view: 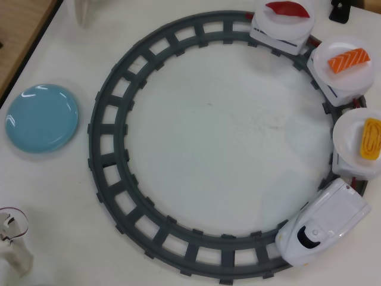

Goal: Pick up the sushi from the Shinkansen and put it on the blue dish

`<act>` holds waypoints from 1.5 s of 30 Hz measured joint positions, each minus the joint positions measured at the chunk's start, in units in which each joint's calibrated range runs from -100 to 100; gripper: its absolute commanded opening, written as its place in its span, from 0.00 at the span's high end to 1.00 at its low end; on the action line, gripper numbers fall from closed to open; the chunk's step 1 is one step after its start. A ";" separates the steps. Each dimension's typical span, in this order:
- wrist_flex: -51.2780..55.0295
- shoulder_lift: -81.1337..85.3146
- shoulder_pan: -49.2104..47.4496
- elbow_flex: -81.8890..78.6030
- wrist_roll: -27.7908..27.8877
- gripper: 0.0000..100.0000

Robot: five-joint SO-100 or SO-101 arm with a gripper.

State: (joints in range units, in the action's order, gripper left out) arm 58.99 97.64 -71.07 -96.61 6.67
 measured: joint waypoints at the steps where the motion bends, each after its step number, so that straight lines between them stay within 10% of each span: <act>1: 0.00 0.00 0.00 0.00 0.00 0.95; 45: -3.03 -54.91 35.31 44.92 -7.55 0.95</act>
State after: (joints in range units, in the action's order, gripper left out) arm 55.97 42.72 -35.76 -51.69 -0.88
